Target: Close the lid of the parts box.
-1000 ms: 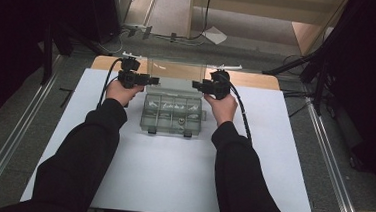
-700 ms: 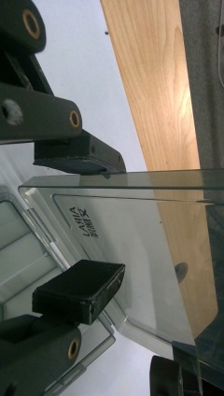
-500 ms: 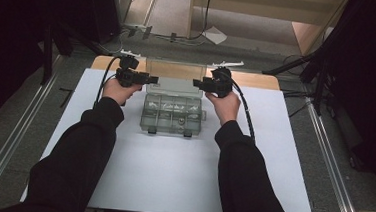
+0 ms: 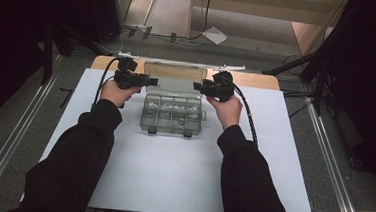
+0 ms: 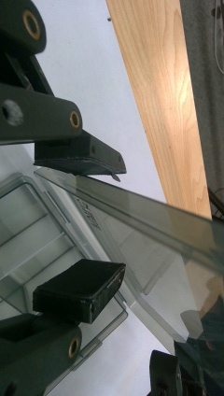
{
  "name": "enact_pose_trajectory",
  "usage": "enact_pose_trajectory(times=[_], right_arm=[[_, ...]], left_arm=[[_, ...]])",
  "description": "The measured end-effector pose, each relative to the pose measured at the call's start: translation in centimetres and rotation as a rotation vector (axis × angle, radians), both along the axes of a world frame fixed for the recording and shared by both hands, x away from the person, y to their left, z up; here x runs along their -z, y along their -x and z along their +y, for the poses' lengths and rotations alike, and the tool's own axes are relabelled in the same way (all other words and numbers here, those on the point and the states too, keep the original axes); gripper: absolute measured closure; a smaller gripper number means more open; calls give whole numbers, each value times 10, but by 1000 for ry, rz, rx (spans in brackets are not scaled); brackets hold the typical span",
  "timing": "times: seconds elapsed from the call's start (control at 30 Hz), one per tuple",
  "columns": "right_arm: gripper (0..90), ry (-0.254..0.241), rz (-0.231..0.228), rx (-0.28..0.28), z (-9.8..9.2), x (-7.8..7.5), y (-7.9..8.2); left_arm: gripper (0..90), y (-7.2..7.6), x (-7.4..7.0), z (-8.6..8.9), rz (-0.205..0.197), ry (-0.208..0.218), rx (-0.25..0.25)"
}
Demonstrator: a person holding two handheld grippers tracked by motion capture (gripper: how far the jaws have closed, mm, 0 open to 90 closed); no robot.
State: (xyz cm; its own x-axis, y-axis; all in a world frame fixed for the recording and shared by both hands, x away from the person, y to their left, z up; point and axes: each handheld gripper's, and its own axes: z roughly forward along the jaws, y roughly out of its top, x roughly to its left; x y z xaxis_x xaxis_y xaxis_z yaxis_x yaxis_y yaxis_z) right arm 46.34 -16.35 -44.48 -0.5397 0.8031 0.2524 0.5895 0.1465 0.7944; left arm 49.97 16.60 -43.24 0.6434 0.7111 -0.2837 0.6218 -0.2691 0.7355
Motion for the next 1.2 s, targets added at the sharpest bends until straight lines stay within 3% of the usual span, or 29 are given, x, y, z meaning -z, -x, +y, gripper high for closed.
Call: enact_pose_trajectory(times=[0.13,0.53,0.73,0.97,1.2], right_arm=[[523,-3,-2,-14,-1,1,3],[534,10,-8,-51,0,3,10],[542,11,-33,-60,-1,-4,13],[552,16,-24,-69,-2,-4,15],[550,21,-22,-76,-2,-4,15]], left_arm=[[457,3,3,0,7,2,17],[459,11,5,0,-29,-6,60],[460,12,5,1,-24,-7,58],[455,12,4,1,-15,-13,54],[452,14,0,10,6,11,51]])
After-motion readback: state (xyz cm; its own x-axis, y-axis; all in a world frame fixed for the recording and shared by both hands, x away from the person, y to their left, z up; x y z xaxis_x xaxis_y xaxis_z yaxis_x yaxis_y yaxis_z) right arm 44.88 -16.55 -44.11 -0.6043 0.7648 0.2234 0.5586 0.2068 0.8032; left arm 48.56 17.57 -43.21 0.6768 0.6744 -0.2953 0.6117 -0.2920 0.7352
